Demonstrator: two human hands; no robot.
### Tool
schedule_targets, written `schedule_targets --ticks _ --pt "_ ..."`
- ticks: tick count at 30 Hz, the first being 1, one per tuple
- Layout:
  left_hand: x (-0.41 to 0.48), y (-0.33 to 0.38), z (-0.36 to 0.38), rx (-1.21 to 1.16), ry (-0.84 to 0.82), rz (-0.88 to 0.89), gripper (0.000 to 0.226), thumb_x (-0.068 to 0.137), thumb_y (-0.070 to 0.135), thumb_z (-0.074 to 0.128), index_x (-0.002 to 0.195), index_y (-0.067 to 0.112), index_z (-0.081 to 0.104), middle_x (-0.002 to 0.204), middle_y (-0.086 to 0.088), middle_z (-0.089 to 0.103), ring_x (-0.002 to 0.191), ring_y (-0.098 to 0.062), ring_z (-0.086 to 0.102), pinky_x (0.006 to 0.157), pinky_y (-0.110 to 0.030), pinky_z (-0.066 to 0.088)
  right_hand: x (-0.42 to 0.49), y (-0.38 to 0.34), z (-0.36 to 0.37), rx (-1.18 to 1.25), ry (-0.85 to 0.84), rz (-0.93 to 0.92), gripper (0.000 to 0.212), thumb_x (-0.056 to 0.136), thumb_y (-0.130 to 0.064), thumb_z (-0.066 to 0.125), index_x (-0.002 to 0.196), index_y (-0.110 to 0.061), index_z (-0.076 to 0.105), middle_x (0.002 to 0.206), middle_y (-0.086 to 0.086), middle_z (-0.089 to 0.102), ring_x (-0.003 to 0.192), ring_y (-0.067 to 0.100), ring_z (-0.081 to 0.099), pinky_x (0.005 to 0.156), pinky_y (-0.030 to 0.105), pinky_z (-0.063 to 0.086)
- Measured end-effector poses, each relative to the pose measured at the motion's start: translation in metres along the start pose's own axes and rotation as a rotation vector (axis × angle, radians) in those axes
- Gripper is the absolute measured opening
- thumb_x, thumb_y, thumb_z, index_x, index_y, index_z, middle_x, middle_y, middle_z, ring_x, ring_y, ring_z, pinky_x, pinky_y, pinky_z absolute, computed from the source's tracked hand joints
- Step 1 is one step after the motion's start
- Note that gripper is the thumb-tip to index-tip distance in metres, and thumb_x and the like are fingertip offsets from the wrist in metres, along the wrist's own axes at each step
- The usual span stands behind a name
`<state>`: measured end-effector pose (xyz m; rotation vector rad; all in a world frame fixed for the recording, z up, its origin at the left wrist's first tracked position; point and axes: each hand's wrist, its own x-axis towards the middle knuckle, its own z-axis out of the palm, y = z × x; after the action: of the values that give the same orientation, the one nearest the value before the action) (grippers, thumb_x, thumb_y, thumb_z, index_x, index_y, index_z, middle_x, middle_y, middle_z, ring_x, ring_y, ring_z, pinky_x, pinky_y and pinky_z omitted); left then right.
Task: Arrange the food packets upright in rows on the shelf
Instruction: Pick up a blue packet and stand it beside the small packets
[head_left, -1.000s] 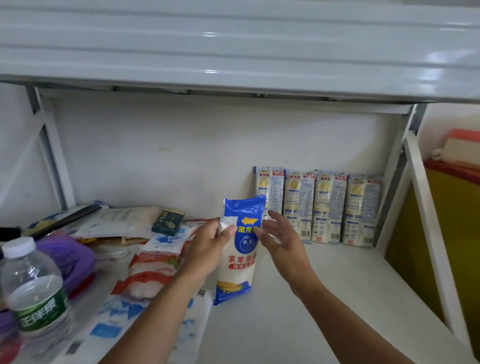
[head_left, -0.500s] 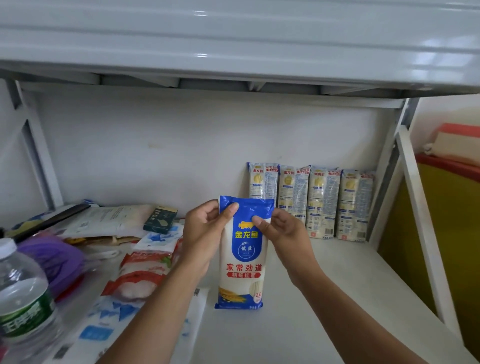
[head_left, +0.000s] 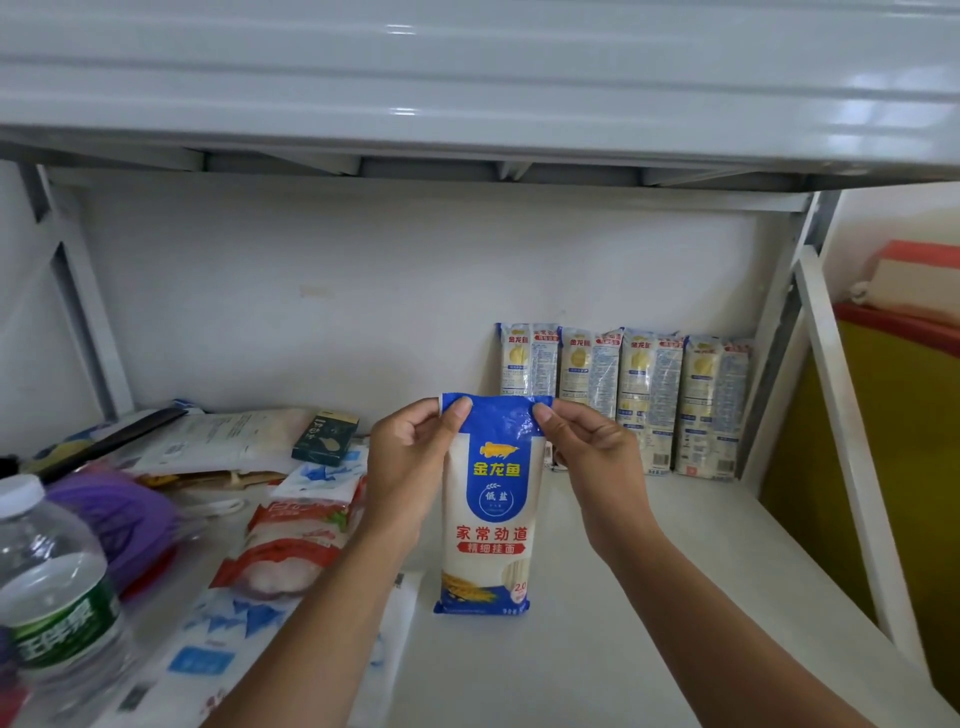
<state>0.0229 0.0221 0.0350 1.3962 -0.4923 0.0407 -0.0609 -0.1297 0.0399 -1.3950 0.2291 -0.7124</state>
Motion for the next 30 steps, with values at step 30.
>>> schedule_targets --ticks 30 --pt "-0.001 0.013 -0.01 -0.088 -0.08 0.106 0.018 0.099 0.012 0.064 0.115 0.012 0.07 0.106 0.002 0.08 0.1 -0.013 0.077 0.064 -0.021 0.061 0.001 -0.004 -0.001 -0.099 0.034 -0.058 0.014 0.098 -0.029 0.066 0.096 -0.018 0.075 0.09 -0.009 0.08 0.081 -0.003 0.073 0.067 0.015 0.051"
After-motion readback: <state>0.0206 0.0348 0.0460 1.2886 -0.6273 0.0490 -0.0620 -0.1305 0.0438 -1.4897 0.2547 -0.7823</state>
